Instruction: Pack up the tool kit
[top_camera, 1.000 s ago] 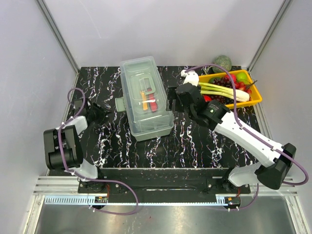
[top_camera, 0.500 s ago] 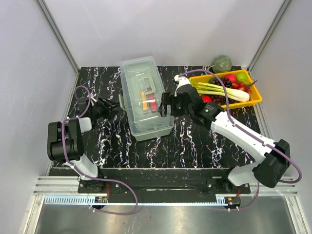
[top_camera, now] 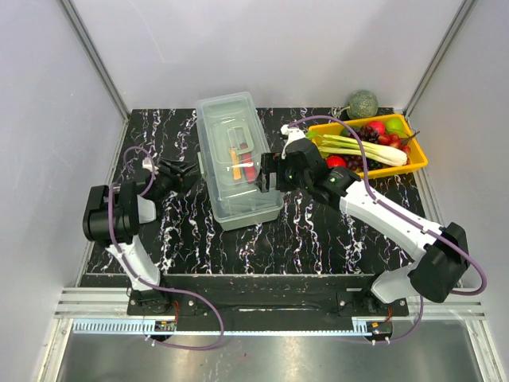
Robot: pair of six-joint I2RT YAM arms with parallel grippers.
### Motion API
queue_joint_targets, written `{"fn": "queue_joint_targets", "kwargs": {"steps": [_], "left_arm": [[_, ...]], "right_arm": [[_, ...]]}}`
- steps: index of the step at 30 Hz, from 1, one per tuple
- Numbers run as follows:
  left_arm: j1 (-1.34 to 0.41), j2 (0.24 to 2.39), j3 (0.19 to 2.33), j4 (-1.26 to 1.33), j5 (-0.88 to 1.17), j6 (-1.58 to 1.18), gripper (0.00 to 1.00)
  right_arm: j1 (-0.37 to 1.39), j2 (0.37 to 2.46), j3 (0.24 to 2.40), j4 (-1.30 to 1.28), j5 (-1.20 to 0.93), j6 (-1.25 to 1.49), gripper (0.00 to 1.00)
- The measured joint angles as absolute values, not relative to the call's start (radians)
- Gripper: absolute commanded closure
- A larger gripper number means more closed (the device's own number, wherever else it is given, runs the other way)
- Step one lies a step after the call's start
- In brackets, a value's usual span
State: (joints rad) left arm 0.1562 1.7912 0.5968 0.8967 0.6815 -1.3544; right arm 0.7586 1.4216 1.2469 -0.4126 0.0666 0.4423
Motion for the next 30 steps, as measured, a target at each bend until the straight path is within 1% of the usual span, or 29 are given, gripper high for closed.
{"fn": "queue_joint_targets", "kwargs": {"steps": [3,8,15,21,26,30], "left_arm": [[0.15,1.869,0.559,1.077,0.677,-1.461,0.3],[0.14,1.958,0.538,1.2,0.667,-1.595,0.23],[0.131,1.956,0.529,1.23,0.651,-1.659,0.15],[0.11,1.893,0.529,1.243,0.651,-1.703,0.11],[0.092,1.871,0.529,1.252,0.644,-1.718,0.11],[0.091,1.863,0.529,1.252,0.64,-1.72,0.12]], "right_arm": [[0.758,1.422,1.246,-0.408,0.065,0.443,0.06],[0.758,1.423,1.245,-0.406,0.065,0.444,0.06],[0.758,1.426,1.245,-0.398,0.065,0.45,0.06],[0.758,1.433,1.245,-0.386,0.065,0.451,0.07],[0.758,1.438,1.245,-0.379,0.063,0.454,0.07],[0.758,1.439,1.245,-0.377,0.062,0.455,0.07]]}}
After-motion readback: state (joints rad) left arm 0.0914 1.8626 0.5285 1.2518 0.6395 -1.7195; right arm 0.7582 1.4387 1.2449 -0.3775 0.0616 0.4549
